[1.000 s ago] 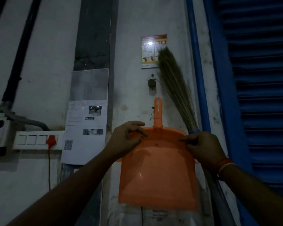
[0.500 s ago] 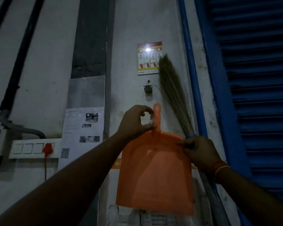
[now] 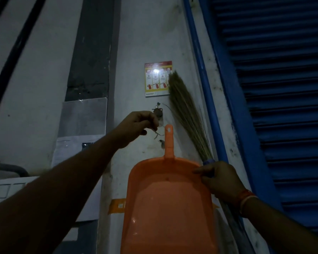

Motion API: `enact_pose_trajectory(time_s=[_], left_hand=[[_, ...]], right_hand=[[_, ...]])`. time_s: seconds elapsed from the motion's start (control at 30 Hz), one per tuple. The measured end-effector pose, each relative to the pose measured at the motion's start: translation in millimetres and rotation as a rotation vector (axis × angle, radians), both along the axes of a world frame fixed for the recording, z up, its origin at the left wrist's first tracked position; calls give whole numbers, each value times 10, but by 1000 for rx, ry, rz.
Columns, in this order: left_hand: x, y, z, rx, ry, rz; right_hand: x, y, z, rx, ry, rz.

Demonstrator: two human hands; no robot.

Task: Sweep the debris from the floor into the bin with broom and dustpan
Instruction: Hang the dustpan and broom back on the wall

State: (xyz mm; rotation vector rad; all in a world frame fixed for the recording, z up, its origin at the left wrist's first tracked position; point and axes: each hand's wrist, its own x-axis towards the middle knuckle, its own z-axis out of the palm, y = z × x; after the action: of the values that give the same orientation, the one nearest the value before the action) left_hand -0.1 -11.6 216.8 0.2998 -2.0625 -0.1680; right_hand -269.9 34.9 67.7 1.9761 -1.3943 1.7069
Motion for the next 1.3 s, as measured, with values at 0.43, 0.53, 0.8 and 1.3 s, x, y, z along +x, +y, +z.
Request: enact_pose_trajectory(time_s=[0.43, 0.53, 0.8, 1.3], left_hand=[[-369, -594, 257, -127, 375, -77], [-443, -765, 476, -288, 376, 135], [-482, -1052, 962, -428, 330, 424], [-644, -1271, 1145, 68, 414, -96]], right_hand=[[131, -309, 312, -76, -65, -4], [198, -351, 470, -94, -8, -47], [258, -476, 859, -124, 27, -138], [203, -775, 909, -138, 21, -229]])
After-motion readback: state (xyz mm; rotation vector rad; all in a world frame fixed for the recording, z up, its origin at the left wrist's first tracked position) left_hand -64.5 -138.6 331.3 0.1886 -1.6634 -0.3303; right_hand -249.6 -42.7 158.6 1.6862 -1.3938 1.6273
